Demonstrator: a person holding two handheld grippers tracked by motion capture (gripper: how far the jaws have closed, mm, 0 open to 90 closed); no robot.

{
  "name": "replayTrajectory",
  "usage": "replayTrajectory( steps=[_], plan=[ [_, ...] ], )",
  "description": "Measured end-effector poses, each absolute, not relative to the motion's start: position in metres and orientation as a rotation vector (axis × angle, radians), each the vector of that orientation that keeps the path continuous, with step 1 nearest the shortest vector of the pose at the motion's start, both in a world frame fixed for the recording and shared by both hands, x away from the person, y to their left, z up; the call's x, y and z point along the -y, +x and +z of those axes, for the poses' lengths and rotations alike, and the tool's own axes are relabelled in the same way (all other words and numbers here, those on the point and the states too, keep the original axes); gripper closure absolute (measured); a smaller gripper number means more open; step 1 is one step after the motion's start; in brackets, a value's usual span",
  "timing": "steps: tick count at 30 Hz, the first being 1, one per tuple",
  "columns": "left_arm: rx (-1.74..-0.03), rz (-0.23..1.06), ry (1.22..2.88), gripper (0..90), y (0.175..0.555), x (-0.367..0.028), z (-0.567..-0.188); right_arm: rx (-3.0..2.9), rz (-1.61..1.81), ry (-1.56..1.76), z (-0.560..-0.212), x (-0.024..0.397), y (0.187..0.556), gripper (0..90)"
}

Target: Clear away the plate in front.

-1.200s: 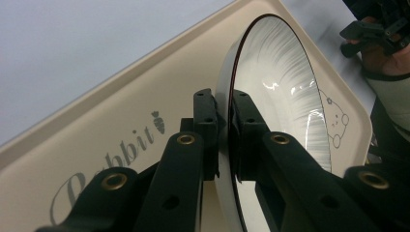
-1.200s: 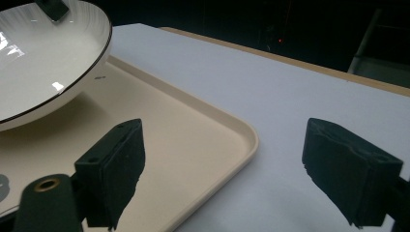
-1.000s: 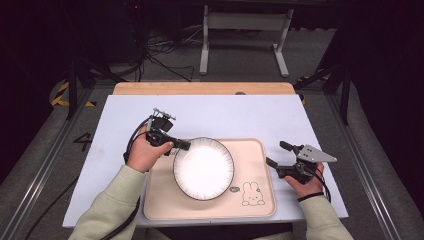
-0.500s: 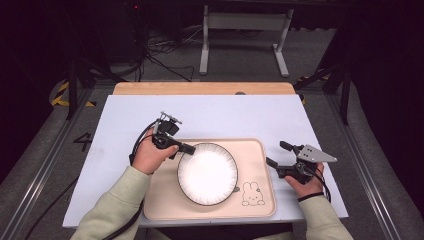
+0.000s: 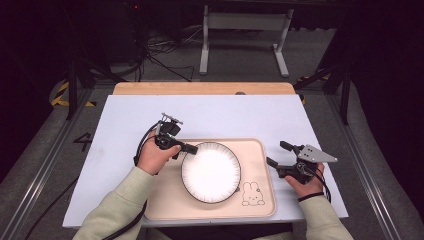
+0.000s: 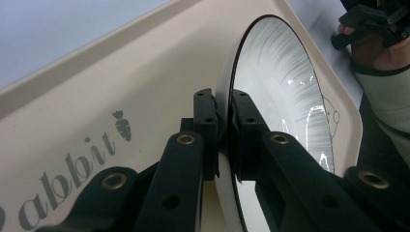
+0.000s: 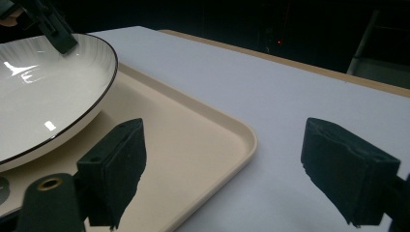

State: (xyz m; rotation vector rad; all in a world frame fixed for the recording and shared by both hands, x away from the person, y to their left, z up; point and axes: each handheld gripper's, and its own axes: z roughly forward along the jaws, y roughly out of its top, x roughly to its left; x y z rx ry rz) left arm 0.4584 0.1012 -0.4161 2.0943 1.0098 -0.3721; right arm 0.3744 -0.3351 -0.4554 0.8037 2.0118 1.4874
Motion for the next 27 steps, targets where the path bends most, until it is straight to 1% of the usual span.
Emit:
replayTrajectory(
  steps=[19,27],
  plan=[
    [-1.044,-0.387,2.097,84.3,0.463,-0.100,-0.430,-2.010,1.488,0.804,-0.455,0.335,0.374,16.6],
    [-1.062,-0.333,2.124,83.9,0.461,-0.096,-0.433,-2.012,1.488,0.802,-0.455,0.335,0.374,16.6]
  ],
)
